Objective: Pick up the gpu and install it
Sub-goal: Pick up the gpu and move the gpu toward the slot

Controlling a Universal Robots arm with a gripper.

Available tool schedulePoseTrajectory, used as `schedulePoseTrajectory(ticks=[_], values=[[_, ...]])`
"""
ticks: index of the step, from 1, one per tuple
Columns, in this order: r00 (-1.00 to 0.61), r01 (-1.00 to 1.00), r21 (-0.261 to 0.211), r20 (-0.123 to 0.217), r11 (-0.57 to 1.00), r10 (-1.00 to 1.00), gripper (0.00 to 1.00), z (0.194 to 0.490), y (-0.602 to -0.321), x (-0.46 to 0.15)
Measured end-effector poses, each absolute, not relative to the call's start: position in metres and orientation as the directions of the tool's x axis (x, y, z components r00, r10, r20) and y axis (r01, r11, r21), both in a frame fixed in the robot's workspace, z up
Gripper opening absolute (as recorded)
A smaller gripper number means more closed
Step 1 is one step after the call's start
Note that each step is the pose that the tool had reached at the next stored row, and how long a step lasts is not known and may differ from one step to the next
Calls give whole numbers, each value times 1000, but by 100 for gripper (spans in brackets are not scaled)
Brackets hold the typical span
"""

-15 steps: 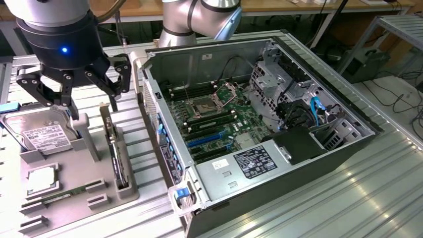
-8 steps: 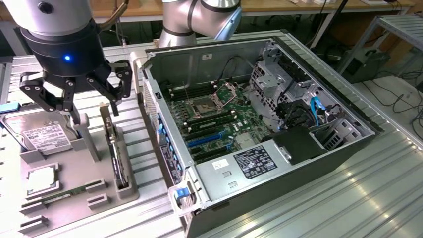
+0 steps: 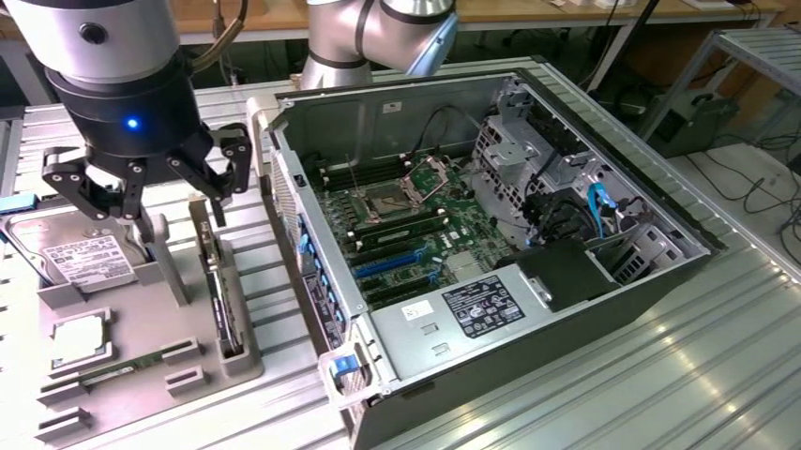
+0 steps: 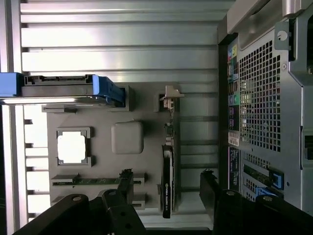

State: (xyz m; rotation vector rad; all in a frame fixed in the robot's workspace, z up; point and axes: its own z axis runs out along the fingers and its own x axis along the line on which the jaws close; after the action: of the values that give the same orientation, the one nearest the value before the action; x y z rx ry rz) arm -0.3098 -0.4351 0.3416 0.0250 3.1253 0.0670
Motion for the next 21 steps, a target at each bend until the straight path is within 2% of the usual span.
schedulePoseTrajectory(ticks=[21], values=[[-1000,16,43,-8,999,16,66,318,-442,-310]])
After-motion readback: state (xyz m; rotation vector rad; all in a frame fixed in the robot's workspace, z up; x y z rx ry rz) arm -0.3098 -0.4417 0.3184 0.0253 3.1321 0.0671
